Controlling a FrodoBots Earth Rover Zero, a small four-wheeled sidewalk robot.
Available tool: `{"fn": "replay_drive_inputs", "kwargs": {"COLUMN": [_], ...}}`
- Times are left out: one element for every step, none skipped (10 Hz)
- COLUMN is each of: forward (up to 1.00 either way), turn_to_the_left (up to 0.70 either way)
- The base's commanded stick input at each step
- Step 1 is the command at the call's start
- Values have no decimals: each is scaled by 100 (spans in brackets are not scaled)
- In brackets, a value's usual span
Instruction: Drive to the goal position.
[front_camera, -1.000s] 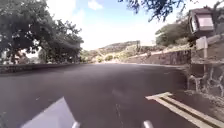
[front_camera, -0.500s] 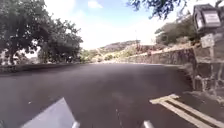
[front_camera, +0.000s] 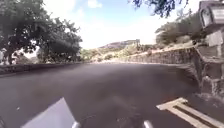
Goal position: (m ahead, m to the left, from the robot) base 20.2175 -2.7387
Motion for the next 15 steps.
{"fn": "replay_drive_inputs", "kwargs": {"forward": [45,45,45,45,45,45,45,45,45,45,45,45,45,45,45], "turn_to_the_left": [0,0,0,0,0,0,0,0,0,0,0,0,0,0,0]}}
